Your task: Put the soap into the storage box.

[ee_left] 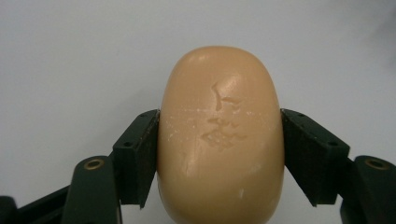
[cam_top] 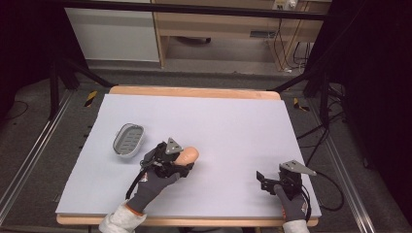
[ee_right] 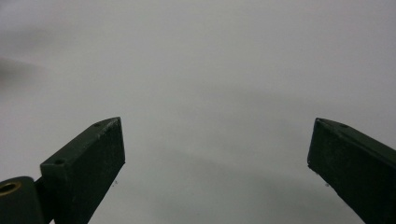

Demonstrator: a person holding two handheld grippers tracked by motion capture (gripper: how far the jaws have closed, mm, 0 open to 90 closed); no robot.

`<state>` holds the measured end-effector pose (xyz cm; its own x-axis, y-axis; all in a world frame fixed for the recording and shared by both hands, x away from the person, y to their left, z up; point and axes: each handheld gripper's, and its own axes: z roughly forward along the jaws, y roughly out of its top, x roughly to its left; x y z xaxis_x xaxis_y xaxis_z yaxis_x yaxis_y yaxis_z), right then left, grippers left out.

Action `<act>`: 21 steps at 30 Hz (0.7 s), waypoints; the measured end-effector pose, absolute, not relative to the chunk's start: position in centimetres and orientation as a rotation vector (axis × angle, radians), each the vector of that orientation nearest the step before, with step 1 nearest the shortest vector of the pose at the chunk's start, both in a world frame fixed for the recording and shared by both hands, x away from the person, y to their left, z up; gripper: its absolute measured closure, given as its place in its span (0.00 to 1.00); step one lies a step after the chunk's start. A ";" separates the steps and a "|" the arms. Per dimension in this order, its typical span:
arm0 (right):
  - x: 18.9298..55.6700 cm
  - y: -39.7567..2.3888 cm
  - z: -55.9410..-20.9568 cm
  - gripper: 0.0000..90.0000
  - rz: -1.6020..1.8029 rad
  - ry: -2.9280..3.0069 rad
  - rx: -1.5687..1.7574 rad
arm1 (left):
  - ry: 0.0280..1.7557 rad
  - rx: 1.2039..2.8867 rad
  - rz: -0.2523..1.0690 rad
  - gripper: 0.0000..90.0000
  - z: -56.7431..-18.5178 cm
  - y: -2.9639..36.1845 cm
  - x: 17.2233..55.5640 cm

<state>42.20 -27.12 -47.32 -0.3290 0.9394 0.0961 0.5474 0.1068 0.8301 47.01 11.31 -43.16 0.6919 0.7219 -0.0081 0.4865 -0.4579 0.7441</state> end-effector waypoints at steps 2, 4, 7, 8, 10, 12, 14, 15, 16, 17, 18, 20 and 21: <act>42.2 -27.1 -47.3 0.05 1.123 1.928 1.445 | 0.922 2.142 0.401 0.34 -43.1 11.6 46.9; 42.2 -27.1 -47.3 0.05 1.122 1.930 1.443 | 0.922 2.139 0.407 0.34 -42.9 11.9 46.8; 42.2 -27.1 -47.3 0.05 1.122 1.929 1.443 | 0.927 2.132 0.410 0.34 -42.7 12.5 46.6; 42.2 -27.1 -47.3 0.05 1.122 1.930 1.443 | 0.929 2.127 0.413 0.35 -42.7 12.7 46.6; 42.2 -27.1 -47.4 0.05 1.119 1.928 1.447 | 0.937 2.120 0.412 0.34 -42.6 13.1 46.5; 42.2 -27.1 -47.3 0.05 1.120 1.930 1.445 | 0.941 2.117 0.419 0.35 -42.5 13.5 46.4; 42.2 -27.1 -47.3 0.05 1.124 1.930 1.442 | 0.947 2.112 0.425 0.34 -42.4 13.9 46.4; 42.2 -27.1 -47.3 0.05 1.123 1.930 1.442 | 0.952 2.107 0.426 0.34 -42.3 14.0 46.4; 42.2 -27.1 -47.3 0.05 1.122 1.931 1.442 | 0.954 2.101 0.429 0.34 -42.2 14.2 46.4; 42.2 -27.1 -47.3 0.05 1.119 1.930 1.446 | 0.957 2.098 0.431 0.35 -42.1 14.4 46.4; 42.2 -27.1 -47.4 0.05 1.119 1.929 1.447 | 0.961 2.095 0.434 0.34 -42.0 14.7 46.4; 42.2 -27.1 -47.4 0.05 1.118 1.929 1.446 | 0.969 2.084 0.441 0.35 -41.8 15.1 46.5; 42.2 -27.2 -47.4 0.05 1.117 1.930 1.442 | 0.975 2.079 0.441 0.35 -41.7 15.3 46.5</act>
